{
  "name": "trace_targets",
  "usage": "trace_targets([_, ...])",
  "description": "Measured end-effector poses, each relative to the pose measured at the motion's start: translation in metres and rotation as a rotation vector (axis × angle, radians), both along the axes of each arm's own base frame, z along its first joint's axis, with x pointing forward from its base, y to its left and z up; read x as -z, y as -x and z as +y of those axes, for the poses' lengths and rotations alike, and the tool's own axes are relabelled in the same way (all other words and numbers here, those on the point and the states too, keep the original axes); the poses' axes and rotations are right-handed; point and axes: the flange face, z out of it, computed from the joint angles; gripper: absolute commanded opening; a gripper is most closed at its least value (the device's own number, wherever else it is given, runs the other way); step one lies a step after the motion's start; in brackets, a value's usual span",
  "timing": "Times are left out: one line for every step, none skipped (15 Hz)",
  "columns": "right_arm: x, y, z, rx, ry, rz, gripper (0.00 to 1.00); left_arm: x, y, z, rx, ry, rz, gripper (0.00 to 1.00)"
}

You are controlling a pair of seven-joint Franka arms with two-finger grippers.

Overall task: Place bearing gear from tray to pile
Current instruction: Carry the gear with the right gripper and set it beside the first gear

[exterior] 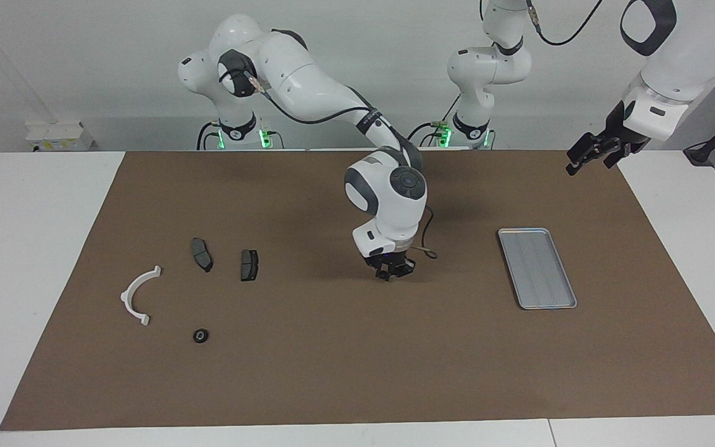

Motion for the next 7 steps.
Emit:
trace_targets([-0.024, -0.014, -0.028, -0.049, 0.003, 0.010, 0.00, 0.000, 0.000, -0.001, 0.002, 0.000, 0.001, 1.00])
trace_targets([-0.052, -0.027, -0.061, -0.105, 0.003, 0.016, 0.00, 0.000, 0.000, -0.002, 0.004, 0.000, 0.002, 1.00])
trace_targets([-0.078, -0.038, -0.094, -0.160, 0.001, 0.017, 0.00, 0.000, 0.000, -0.003, 0.005, 0.000, 0.002, 1.00])
trace_targets([-0.100, -0.048, -0.128, -0.213, -0.002, 0.018, 0.00, 0.000, 0.000, -0.003, 0.006, 0.000, 0.002, 1.00])
trace_targets([-0.116, -0.058, -0.165, -0.264, -0.003, 0.017, 0.00, 0.000, 0.000, -0.003, 0.006, 0.000, 0.002, 1.00])
trace_targets([-0.121, -0.068, -0.199, -0.308, -0.005, 0.017, 0.00, 0.000, 0.000, -0.003, 0.006, 0.000, 0.002, 1.00])
trace_targets([-0.117, -0.077, -0.230, -0.340, -0.006, 0.022, 0.00, 0.000, 0.000, -0.003, 0.006, 0.000, 0.003, 1.00])
